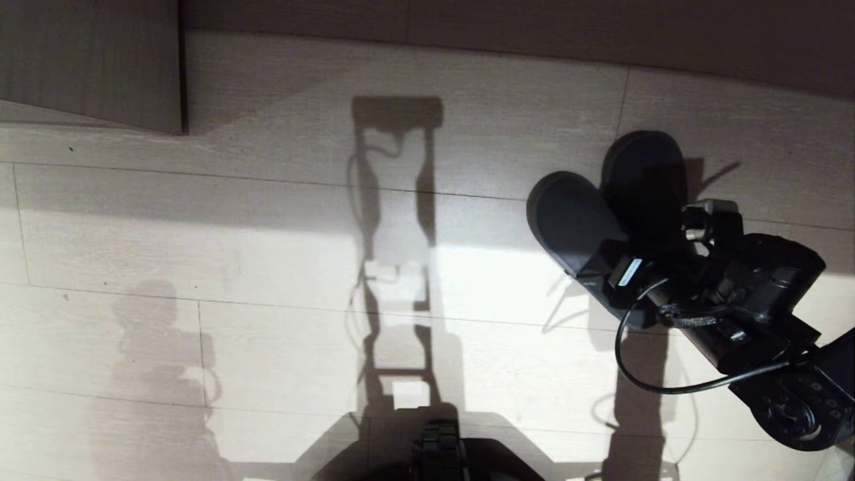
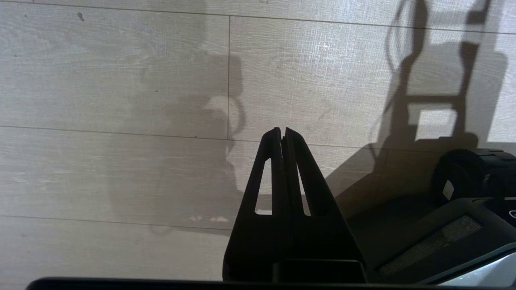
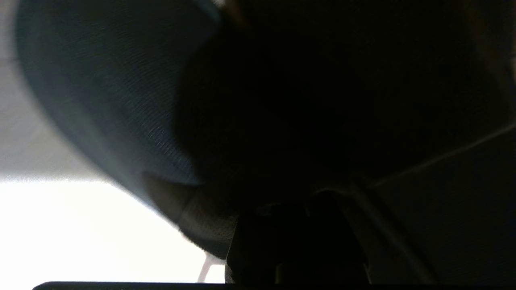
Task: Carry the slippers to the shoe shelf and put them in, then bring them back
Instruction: Place the slippers on the floor
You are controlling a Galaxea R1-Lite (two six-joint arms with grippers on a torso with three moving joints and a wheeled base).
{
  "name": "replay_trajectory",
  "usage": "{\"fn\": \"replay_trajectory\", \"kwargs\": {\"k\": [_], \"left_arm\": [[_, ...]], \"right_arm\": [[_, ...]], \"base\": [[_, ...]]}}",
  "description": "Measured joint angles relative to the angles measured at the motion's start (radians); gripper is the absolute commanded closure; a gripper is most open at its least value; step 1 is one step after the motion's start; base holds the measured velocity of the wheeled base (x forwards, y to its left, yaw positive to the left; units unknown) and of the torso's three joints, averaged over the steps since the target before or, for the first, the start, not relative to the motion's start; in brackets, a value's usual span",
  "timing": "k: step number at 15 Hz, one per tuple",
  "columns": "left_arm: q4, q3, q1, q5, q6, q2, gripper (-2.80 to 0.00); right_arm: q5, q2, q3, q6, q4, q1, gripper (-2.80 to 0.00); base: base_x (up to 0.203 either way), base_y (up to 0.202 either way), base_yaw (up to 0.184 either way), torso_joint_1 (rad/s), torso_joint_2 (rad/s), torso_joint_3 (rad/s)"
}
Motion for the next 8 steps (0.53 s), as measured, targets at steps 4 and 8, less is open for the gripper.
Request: {"fn": "replay_trajectory", "kwargs": {"k": [4, 8], "left_arm": [[0.000, 0.000, 0.000, 0.000, 0.006, 0.000, 0.00], [0.000, 0.000, 0.000, 0.000, 0.007, 0.000, 0.00]], "right_arm": [[-0.049, 0.001, -0.078, -0.001, 0.036, -0.044, 0.00], [-0.042, 0.011, -0.117, -0.003, 0.041, -0.133, 0.00]], "base": [[0.000, 0.000, 0.000, 0.000, 0.00, 0.000], [0.000, 0.000, 0.000, 0.000, 0.00, 0.000]]}}
